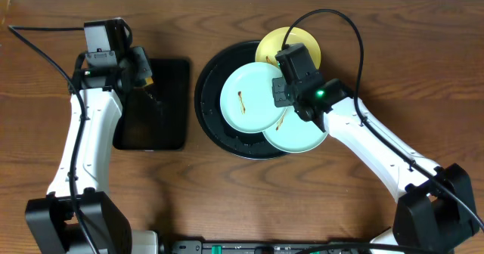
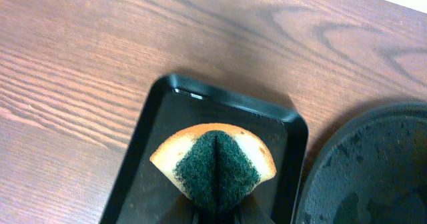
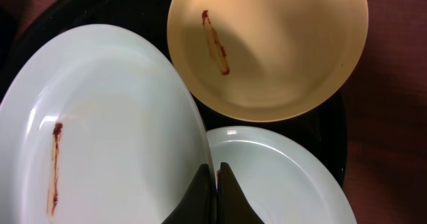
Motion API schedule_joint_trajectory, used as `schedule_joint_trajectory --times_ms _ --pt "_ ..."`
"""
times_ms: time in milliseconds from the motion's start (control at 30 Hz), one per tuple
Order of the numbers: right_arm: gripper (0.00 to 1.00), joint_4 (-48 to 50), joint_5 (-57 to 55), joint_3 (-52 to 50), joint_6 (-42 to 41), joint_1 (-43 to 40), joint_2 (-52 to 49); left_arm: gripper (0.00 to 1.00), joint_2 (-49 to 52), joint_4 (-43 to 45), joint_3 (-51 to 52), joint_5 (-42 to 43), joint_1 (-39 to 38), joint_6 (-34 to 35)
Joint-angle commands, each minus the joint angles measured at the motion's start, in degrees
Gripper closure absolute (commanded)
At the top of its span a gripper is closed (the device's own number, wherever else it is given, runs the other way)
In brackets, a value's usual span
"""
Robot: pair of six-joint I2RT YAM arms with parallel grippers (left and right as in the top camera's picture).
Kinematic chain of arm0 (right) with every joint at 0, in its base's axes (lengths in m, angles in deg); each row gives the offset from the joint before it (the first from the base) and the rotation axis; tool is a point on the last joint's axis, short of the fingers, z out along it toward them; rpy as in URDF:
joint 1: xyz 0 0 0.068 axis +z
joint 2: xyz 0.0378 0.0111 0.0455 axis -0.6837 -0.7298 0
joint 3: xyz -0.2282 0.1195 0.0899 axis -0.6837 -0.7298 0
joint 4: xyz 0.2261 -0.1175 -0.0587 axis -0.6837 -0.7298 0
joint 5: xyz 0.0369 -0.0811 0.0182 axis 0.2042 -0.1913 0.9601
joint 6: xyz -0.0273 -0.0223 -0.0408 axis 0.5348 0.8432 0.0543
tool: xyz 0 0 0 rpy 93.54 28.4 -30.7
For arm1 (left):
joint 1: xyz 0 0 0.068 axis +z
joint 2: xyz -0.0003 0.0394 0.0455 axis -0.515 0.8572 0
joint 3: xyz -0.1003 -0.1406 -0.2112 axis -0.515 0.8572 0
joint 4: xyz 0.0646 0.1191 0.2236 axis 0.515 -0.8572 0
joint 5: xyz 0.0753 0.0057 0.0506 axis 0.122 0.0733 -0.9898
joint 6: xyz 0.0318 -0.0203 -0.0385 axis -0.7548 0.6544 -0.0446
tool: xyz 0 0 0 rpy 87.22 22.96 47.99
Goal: Clean dirty plates on tray and stack at the side
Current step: 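Lift the sponge with the left gripper out of the black tray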
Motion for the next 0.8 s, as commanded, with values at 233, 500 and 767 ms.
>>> schedule_joint_trajectory --times_ms 233,500,767 --pt "0.99 0.4 -0.5 0.0 0.8 -0.3 -0.3 0.92 1.5 0.7 0.7 1.4 0.3 -0.2" --pt "0.99 0.7 -0.5 0.0 -0.9 -0.3 -0.3 0.93 2.5 4.5 1.0 1.3 -0.5 -7.4" --pt "0.99 0.6 1.7 -1.4 -8.4 -0.3 -0.3 0.93 0.9 3.4 0.8 5.2 -1.3 -4.7"
